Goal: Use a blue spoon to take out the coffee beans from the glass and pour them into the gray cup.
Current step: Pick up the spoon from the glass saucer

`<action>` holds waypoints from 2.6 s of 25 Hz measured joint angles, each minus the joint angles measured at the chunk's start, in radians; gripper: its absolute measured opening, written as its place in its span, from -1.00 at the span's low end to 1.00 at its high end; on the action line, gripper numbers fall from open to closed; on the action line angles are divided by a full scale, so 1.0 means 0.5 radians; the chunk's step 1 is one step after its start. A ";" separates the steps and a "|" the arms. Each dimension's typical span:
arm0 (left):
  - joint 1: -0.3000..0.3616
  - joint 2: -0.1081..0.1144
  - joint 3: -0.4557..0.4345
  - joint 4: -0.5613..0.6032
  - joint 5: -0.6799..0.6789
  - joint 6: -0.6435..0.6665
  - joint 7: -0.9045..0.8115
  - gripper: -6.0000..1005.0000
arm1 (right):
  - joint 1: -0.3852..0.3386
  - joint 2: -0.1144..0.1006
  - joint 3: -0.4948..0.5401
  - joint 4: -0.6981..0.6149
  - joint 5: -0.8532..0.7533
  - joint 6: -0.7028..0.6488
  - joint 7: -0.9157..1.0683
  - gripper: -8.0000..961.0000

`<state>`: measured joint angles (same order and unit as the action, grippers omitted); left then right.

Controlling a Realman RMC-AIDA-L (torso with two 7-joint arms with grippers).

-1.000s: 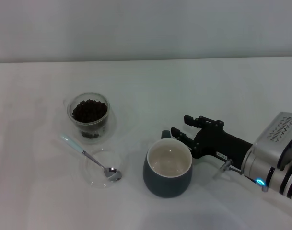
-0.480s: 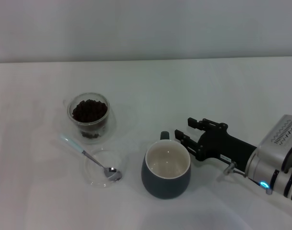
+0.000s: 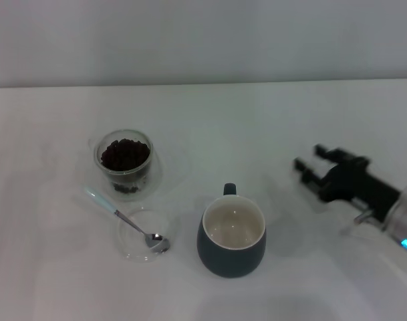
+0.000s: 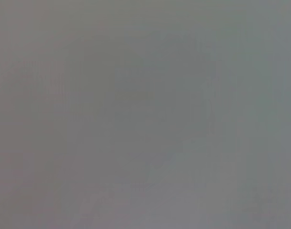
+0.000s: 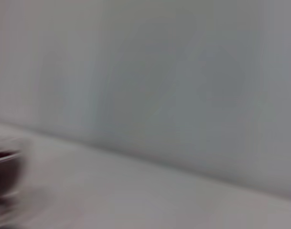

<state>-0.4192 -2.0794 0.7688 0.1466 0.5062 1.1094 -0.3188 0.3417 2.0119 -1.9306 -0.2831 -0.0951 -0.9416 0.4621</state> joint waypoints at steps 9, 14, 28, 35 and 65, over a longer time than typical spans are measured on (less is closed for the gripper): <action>0.122 -0.001 0.058 -0.139 0.043 0.315 -0.497 0.65 | -0.013 -0.047 0.729 0.008 -0.015 -0.021 -0.278 0.10; 0.220 -0.004 0.277 -0.146 0.068 0.496 -0.926 0.65 | 0.029 -0.119 0.931 0.015 -0.018 -0.022 -0.373 0.10; 0.236 0.000 0.730 -0.309 0.070 0.544 -2.010 0.65 | 0.149 -0.157 1.027 0.019 -0.016 0.013 -0.686 0.10; 0.185 0.004 0.992 -0.310 0.071 0.415 -2.377 0.66 | 0.168 -0.130 1.097 0.016 -0.009 0.043 -0.724 0.10; -0.109 0.079 1.492 -0.274 0.245 0.083 -2.635 0.65 | 0.213 -0.021 1.100 -0.026 -0.020 0.046 -0.854 0.10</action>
<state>-0.4735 -2.0400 1.5146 0.0094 0.6288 1.1506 -1.6363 0.4482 2.0015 -1.3805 -0.2960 -0.1049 -0.9187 0.0352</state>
